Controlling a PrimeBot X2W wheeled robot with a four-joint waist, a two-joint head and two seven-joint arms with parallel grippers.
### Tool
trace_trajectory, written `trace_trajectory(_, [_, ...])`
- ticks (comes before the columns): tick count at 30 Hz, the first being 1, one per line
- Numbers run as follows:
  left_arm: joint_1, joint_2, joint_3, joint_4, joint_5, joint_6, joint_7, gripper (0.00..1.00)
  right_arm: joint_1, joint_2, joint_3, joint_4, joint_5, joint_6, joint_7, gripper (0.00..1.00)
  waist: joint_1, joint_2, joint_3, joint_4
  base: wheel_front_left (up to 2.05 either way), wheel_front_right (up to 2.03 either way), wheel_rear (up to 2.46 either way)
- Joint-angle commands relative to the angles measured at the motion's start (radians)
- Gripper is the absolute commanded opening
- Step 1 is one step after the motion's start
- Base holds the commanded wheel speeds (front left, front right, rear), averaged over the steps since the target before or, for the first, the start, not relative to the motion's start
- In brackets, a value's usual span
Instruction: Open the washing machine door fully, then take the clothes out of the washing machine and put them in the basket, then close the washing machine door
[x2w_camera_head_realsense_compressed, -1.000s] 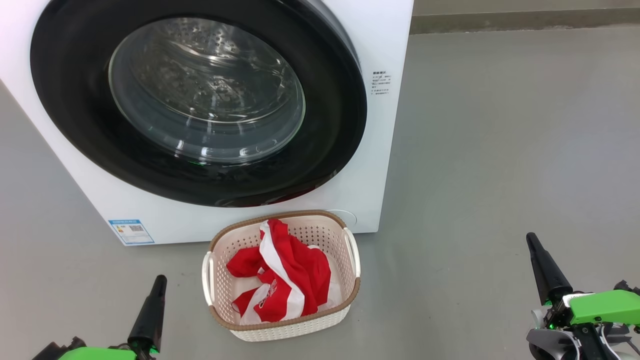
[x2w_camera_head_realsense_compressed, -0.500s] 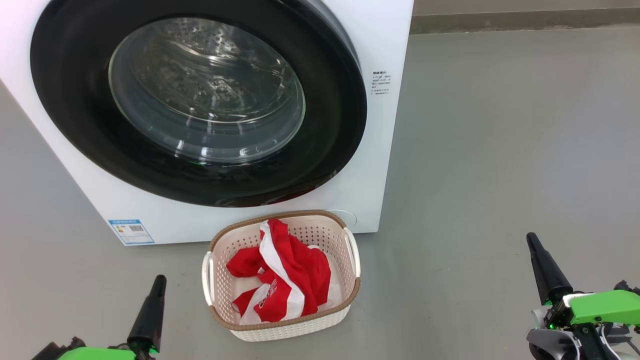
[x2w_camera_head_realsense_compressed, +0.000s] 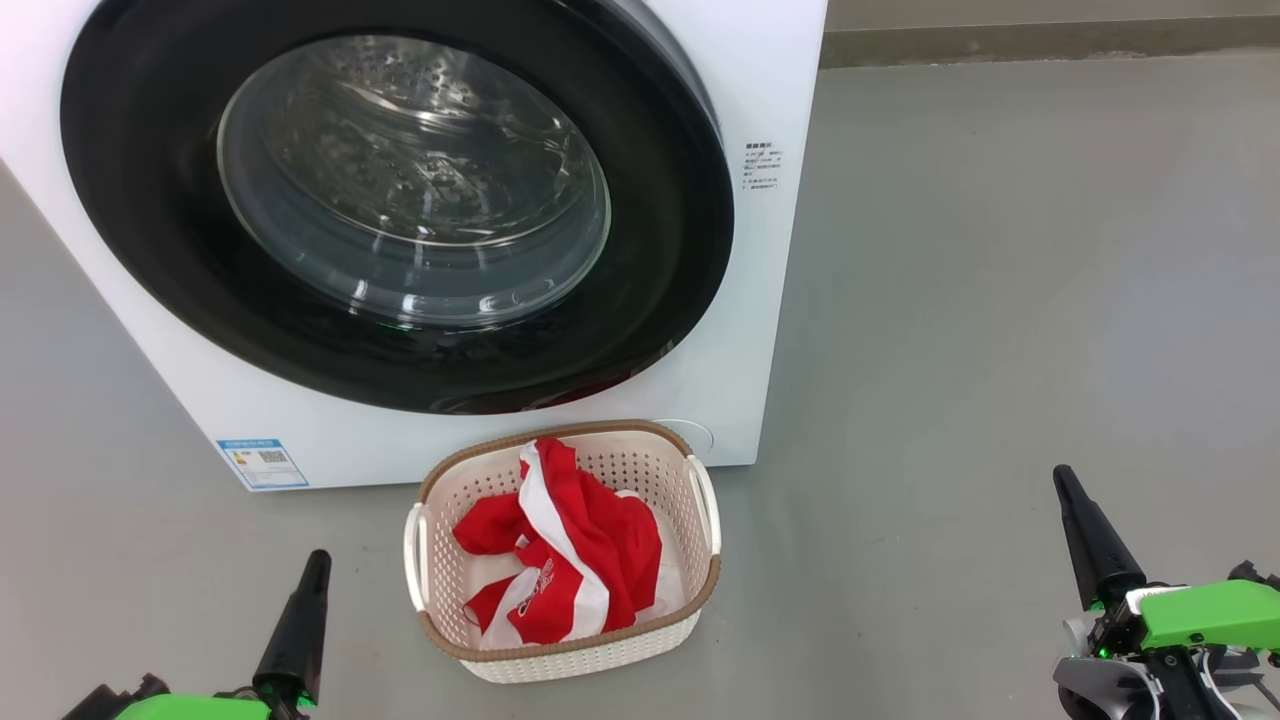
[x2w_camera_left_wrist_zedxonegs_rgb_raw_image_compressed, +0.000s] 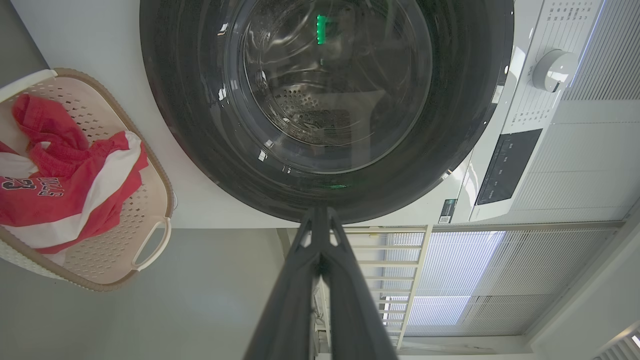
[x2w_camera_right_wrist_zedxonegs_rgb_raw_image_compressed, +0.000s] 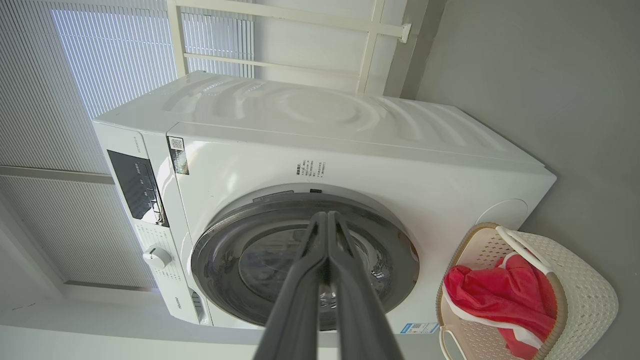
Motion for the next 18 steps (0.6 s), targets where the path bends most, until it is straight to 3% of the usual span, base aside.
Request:
trace_trajectory(1, [-0.04,0.011,0.037,-0.02,0.009,-0.007,0.008,0.0,-0.042,-0.006,0.015,-0.028,-0.006,-0.001,0.008,0.0,0.0,0.0,0.0,0.0,0.0,0.0,0.0])
trace_trajectory(18, [-0.04,0.009,0.04,-0.02,0.012,-0.007,0.01,0.0,-0.042,-0.005,0.013,-0.028,-0.008,-0.001,0.009,0.0,0.0,0.0,0.0,0.0,0.0,0.0,0.0])
